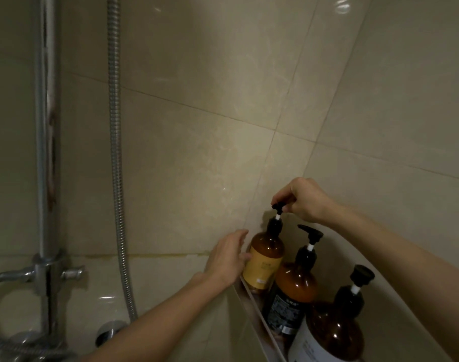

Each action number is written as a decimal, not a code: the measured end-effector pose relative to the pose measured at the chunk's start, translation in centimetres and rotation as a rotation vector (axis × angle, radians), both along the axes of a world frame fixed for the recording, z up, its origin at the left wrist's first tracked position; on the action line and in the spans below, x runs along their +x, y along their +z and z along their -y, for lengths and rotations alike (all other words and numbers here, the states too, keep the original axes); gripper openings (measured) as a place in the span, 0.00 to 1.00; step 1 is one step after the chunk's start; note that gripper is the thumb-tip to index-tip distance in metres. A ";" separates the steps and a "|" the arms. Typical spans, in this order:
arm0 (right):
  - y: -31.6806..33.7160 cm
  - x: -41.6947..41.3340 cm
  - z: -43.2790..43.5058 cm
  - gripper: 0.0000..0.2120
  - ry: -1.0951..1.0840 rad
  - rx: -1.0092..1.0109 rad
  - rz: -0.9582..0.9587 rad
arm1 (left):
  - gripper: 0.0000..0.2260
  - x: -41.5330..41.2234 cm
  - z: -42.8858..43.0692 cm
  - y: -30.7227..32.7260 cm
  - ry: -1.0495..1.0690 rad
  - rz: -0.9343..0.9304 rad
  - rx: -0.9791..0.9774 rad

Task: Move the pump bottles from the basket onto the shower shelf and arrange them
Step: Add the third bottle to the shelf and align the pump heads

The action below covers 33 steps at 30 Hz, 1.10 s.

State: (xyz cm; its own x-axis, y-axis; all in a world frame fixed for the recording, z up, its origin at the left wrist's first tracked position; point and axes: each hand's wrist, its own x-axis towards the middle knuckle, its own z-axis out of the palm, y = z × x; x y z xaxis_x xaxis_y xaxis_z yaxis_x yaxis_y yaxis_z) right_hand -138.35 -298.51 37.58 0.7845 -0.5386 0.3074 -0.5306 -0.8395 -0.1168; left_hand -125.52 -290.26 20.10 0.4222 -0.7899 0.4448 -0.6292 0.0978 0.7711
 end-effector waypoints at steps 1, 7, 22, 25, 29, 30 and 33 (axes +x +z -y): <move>0.0 0.0 0.0 0.13 -0.004 0.005 -0.002 | 0.24 -0.2 0.0 -0.1 -0.008 0.002 -0.010; -0.1 0.3 -0.2 0.12 -0.024 -0.015 -0.003 | 0.28 -1.8 0.4 -0.1 -0.057 -0.019 -0.018; -0.1 0.0 -0.5 0.12 -0.012 0.001 0.026 | 0.33 -0.2 0.7 0.4 -0.131 -0.048 0.045; -0.1 0.0 -0.8 0.13 -0.026 0.009 0.028 | 0.35 -0.7 0.4 0.0 -0.148 -0.074 0.039; -0.1 0.2 -1.2 0.12 -0.037 -0.005 0.018 | 0.37 -2.4 0.3 -0.1 -0.033 -0.012 0.013; 0.0 0.2 -1.2 0.12 -0.040 -0.006 0.019 | 0.38 -2.8 0.4 -0.1 0.004 -0.018 0.010; 0.0 0.3 -1.3 0.13 -0.061 -0.003 0.022 | 0.38 -2.8 0.7 0.1 0.054 0.016 0.022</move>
